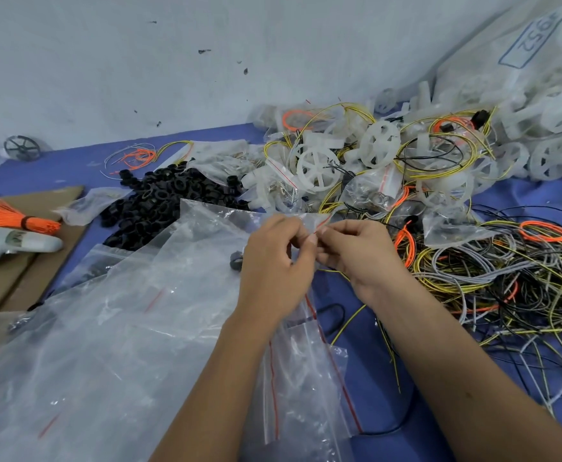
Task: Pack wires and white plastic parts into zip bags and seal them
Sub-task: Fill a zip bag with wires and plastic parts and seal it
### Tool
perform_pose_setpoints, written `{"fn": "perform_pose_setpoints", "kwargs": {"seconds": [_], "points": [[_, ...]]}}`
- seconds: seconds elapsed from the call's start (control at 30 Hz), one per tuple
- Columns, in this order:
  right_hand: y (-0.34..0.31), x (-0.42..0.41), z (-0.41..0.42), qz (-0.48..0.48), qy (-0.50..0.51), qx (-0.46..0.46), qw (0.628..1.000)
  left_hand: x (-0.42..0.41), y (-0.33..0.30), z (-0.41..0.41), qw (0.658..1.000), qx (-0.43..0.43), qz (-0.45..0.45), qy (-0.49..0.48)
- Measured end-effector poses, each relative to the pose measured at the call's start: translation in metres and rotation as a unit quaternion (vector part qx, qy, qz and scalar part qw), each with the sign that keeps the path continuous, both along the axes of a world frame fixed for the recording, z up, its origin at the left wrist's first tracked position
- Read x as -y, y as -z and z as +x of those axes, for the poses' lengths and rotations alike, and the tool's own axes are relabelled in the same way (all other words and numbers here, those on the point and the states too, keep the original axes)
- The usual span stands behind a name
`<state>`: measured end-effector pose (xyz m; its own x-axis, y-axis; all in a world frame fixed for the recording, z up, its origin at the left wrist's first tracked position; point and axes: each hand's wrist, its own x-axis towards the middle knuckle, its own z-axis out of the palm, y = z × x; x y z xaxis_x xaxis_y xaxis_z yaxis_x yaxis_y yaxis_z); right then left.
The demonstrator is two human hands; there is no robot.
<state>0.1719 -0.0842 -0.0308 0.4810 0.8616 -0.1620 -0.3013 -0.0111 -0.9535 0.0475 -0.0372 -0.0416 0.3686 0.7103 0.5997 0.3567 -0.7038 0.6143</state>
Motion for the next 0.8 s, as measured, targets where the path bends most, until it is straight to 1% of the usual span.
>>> {"fn": "perform_pose_setpoints", "kwargs": {"seconds": [0.07,0.13,0.2,0.23,0.27,0.33,0.47,0.5,0.53,0.6,0.63,0.73,0.77,0.8], "points": [[0.001,-0.001,-0.001,0.019,0.042,-0.02,0.999,0.0,-0.001,0.0,1.0,0.018,0.005,0.015],[0.002,-0.003,-0.002,0.033,0.06,-0.064,0.996,-0.002,-0.001,0.0,0.999,0.032,0.008,0.026],[0.001,-0.004,-0.001,0.035,0.048,-0.156,0.986,-0.003,-0.001,0.001,0.999,0.045,0.003,0.03],[0.0,-0.003,0.0,0.025,0.028,-0.203,0.978,-0.003,0.0,0.001,0.998,0.054,-0.006,0.026],[-0.001,-0.003,0.002,0.006,0.004,-0.232,0.973,-0.004,0.0,0.0,0.998,0.064,-0.016,0.02],[-0.004,-0.002,0.008,-0.033,-0.028,-0.234,0.971,-0.007,0.003,-0.001,0.996,0.08,-0.045,0.012],[-0.006,-0.002,0.011,-0.014,-0.026,-0.254,0.967,-0.009,0.005,-0.004,0.984,0.109,-0.142,0.011],[-0.005,-0.002,0.009,-0.006,-0.021,-0.227,0.974,-0.009,0.004,-0.004,0.98,0.114,-0.163,0.014],[-0.003,-0.003,0.007,-0.004,-0.015,-0.173,0.985,-0.009,0.004,-0.004,0.976,0.119,-0.18,0.018],[0.002,-0.004,0.004,-0.008,0.003,-0.026,1.0,-0.008,0.003,-0.004,0.97,0.137,-0.202,0.022],[0.004,-0.004,0.004,-0.011,0.018,0.047,0.999,-0.008,0.002,-0.005,0.968,0.144,-0.206,0.021],[0.008,-0.003,0.01,-0.024,0.063,0.203,0.977,-0.008,0.0,-0.008,0.968,0.149,-0.202,0.019],[0.01,-0.003,0.011,-0.032,0.072,0.26,0.962,-0.008,0.0,-0.008,0.967,0.151,-0.204,0.019],[0.012,-0.003,0.011,-0.042,0.083,0.337,0.937,-0.008,-0.001,-0.009,0.965,0.156,-0.21,0.02]]}}
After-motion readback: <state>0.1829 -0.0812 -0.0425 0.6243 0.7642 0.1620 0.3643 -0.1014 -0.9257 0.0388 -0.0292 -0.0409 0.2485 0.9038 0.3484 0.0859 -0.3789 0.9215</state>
